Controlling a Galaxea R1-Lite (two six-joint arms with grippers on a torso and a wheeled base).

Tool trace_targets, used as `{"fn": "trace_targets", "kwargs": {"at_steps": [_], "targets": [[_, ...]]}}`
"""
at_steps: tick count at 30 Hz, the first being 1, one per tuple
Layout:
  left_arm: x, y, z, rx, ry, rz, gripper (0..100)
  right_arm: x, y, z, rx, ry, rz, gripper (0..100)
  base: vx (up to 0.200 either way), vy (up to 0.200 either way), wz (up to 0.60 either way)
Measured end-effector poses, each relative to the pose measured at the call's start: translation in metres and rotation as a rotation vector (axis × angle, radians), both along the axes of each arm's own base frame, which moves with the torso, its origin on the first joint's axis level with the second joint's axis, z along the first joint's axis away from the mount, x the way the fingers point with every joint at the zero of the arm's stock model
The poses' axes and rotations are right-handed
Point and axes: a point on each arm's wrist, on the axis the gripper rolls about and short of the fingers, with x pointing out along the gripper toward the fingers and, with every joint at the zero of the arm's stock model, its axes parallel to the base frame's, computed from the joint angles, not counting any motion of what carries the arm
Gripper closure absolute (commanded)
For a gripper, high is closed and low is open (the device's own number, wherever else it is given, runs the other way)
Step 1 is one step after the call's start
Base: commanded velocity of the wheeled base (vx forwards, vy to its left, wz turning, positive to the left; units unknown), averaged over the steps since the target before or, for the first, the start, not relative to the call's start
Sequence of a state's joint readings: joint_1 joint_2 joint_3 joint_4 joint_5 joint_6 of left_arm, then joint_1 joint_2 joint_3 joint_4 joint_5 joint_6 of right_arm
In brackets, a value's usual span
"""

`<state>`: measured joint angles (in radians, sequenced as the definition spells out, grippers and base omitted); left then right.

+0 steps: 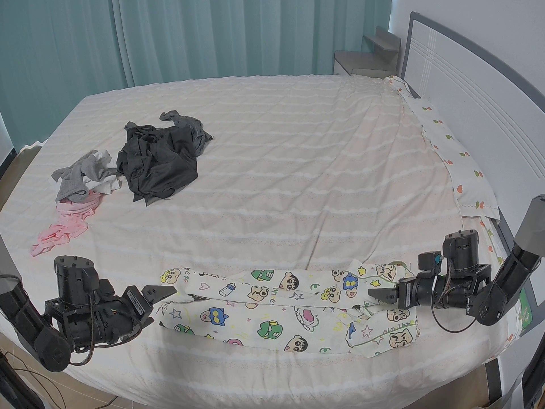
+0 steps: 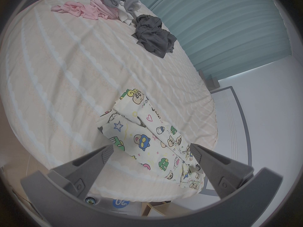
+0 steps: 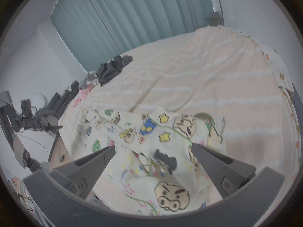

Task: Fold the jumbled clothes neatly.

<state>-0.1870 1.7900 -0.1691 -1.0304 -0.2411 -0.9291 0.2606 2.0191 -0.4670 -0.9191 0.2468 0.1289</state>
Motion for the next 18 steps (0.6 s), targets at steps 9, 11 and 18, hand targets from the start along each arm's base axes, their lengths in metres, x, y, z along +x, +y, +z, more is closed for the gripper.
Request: {"fn": "trace_targets", "kwargs": {"at_steps": [9, 11, 18], "targets": [[0.0, 0.0, -0.001, 0.001, 0.005, 0.0, 0, 0.013, 0.024, 0.012, 0.105, -0.02, -0.002, 0, 0.0, 0.0, 0.0], [0.001, 0.0, -0.002, 0.002, 0.007, 0.0, 0, 0.017, 0.028, 0.006, 0.115, 0.0, -0.004, 0, 0.0, 0.0, 0.0], [0.001, 0.0, -0.004, 0.004, 0.016, 0.001, 0, 0.028, 0.042, -0.014, 0.186, 0.103, -0.012, 0, 0.0, 0.0, 0.0]]}}
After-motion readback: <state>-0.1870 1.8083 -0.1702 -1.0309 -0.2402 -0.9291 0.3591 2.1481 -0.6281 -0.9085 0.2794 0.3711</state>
